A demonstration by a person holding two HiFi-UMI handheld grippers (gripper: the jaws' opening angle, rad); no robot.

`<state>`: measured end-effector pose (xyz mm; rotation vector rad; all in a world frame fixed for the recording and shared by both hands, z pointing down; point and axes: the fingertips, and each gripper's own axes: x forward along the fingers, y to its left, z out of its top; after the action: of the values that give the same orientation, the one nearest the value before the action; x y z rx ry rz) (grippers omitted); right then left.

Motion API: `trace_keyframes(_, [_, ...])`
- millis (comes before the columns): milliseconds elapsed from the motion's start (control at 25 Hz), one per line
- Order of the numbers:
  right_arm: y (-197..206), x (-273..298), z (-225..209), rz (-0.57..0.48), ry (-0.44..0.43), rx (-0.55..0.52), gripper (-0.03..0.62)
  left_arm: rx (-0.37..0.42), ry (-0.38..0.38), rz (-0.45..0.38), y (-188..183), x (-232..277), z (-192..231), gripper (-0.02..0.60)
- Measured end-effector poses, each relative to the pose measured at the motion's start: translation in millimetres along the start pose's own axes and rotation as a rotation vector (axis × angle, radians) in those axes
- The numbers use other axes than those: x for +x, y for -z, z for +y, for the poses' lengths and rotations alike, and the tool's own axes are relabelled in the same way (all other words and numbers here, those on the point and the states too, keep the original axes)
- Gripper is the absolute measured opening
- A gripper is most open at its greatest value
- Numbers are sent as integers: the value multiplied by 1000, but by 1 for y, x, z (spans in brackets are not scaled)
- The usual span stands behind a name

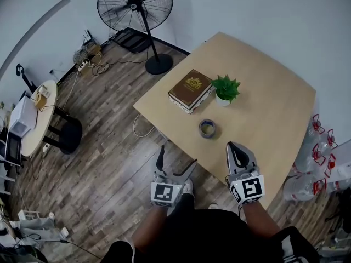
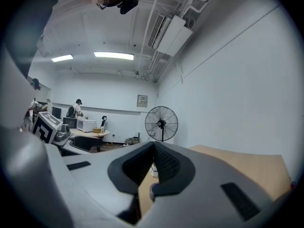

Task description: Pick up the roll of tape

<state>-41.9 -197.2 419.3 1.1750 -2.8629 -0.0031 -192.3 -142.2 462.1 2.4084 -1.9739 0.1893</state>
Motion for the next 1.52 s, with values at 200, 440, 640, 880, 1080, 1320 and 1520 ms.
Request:
trace_keyframes(200, [4,34,-8,29,43,7,-6,23,65,27,12,31,20,522])
trace_keyframes(440, [10,62,-12,51,108,4,-6,-19,154,52,27,57,32,522])
trace_keyframes(640, [8,74,-19,45,156,-10,-6,-24,267,66,37,78,26,522])
trace_keyframes(880, [23,79,-33,84,169,-9,-6,-27,340,115,60,104,9,522])
trace_keyframes(1080, [34,80,-49,120,160,-24,-6,-4,368,158,77,123,-4,522])
trace_keyframes(1320, [50,81,-69,156,154,-20,-6,33,389,222,106,147,-12,522])
trace_keyframes(1520, [60,78,-81,188,148,-7,-6,70,418,292,138,168,-16,522])
